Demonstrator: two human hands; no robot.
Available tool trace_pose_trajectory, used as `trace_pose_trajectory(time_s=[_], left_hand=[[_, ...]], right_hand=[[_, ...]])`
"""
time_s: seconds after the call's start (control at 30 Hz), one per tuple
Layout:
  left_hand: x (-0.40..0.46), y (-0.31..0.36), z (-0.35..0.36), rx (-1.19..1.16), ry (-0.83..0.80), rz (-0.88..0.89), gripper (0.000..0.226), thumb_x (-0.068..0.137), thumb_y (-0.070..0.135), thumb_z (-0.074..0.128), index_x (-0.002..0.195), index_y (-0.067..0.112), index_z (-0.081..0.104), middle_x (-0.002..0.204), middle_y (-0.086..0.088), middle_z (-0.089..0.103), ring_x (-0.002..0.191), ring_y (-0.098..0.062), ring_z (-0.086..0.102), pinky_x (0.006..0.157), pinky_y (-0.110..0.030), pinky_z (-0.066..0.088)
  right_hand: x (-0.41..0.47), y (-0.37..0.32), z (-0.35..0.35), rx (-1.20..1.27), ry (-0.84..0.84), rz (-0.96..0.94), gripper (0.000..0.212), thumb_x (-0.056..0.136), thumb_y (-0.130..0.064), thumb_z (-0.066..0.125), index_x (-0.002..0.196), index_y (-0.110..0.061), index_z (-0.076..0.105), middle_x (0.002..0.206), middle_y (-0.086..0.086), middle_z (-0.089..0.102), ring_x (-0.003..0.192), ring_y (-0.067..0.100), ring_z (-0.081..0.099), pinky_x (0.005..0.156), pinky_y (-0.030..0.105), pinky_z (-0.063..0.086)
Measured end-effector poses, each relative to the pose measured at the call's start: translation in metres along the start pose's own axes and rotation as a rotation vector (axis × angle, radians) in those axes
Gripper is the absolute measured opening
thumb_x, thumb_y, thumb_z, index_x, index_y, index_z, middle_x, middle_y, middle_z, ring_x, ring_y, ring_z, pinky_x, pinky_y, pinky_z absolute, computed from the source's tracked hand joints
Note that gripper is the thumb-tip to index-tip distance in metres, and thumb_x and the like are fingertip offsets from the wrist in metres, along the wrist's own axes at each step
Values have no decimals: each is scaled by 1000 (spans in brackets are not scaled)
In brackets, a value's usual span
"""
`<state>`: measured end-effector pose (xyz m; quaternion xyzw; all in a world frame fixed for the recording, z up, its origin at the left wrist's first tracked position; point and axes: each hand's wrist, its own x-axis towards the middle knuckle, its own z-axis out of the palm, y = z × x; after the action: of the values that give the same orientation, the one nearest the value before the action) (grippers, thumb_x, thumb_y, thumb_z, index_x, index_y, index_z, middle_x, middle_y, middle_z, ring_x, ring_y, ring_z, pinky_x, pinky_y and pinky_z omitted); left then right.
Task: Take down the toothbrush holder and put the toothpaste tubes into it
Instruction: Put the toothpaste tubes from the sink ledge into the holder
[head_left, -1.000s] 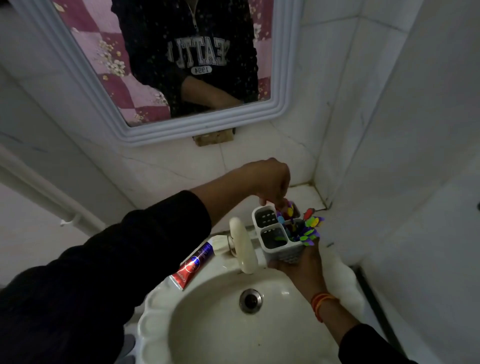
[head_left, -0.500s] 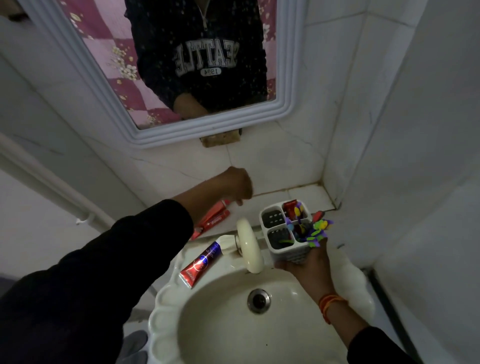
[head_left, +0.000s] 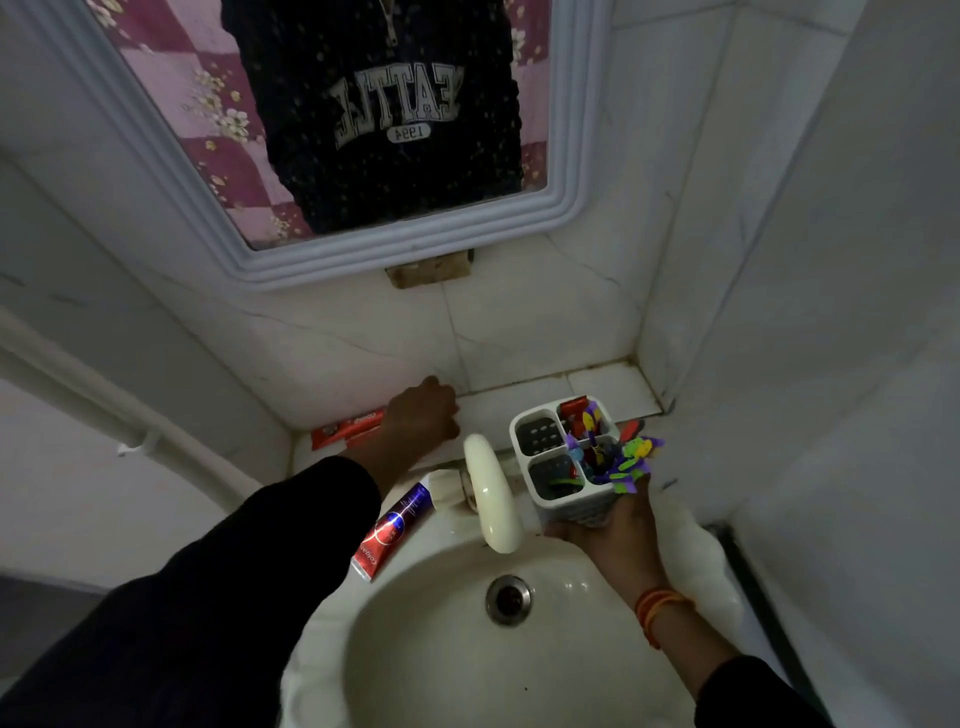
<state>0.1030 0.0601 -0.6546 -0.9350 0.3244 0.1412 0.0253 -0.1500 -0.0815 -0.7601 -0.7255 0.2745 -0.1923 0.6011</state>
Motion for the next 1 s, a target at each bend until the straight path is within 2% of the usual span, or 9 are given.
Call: trace_pose_trajectory(time_s=[0.17,0.23,0.3,0.4,0.5,0.6,0.77,0.87,1.0], left_hand=[[-8,23,-34,-652,321,59,37,99,28,57,133,15,59,114,-8,55,89,-22,64,83,-40,60],[-15,43,-57,-883,243,122,42,102,33,55,142,19,56,109,-2,65,84,-8,64,73,-28,58],[-20,62,-82,-748,0,257,47,99,42,59,141,21,58,101,6,73,81,2,66,74,-22,51],[-30,94,-108,-174,-283,377,33,86,49,73,103,20,75,87,11,73,85,-7,67,76,-30,48],[-40,131,-107,181,-395,325,35,74,49,82,73,23,58,75,5,63,79,-18,64,77,-34,53],[-46,151,-96,230,-462,305,41,74,49,83,79,17,59,74,3,61,81,-20,64,80,-33,54],[-42,123,-108,-190,-560,62,29,90,36,72,88,7,73,77,-4,80,61,-12,74,50,-20,52],[-38,86,-109,-358,-393,-75,19,93,23,69,85,7,73,75,-4,80,57,-9,73,46,-19,52],[-45,34,-80,-25,-234,-125,21,93,22,67,104,7,74,104,-7,78,86,-16,72,64,-20,48]], right_hand=[[-1,-1,0,5,-11,-16,113,52,-14,106,148,-12,46,139,2,67,131,14,64,100,16,57],[-1,-3,0,6,-12,-11,113,51,-17,107,146,-13,47,138,2,67,130,13,65,99,14,56],[0,-4,-1,20,-14,-12,114,49,-19,107,146,-15,47,138,0,66,127,2,64,97,10,55],[1,-4,0,33,-9,-15,120,46,-25,107,147,-22,43,140,-8,64,127,-7,61,98,8,53],[4,-1,0,73,-5,28,124,41,-32,108,147,-21,45,139,-2,67,130,15,66,105,39,60],[8,-1,0,77,-5,42,127,36,-40,109,144,-17,47,136,3,69,129,24,68,101,57,60],[4,-1,-1,-10,-6,3,116,43,-37,106,140,-24,43,129,-3,67,121,16,68,102,51,61],[3,1,-1,-17,3,-18,122,43,-33,106,146,-21,42,138,-1,65,130,17,65,106,46,59],[3,0,-4,-13,-18,-32,124,43,-31,105,148,-18,41,140,6,63,131,24,64,105,51,59]])
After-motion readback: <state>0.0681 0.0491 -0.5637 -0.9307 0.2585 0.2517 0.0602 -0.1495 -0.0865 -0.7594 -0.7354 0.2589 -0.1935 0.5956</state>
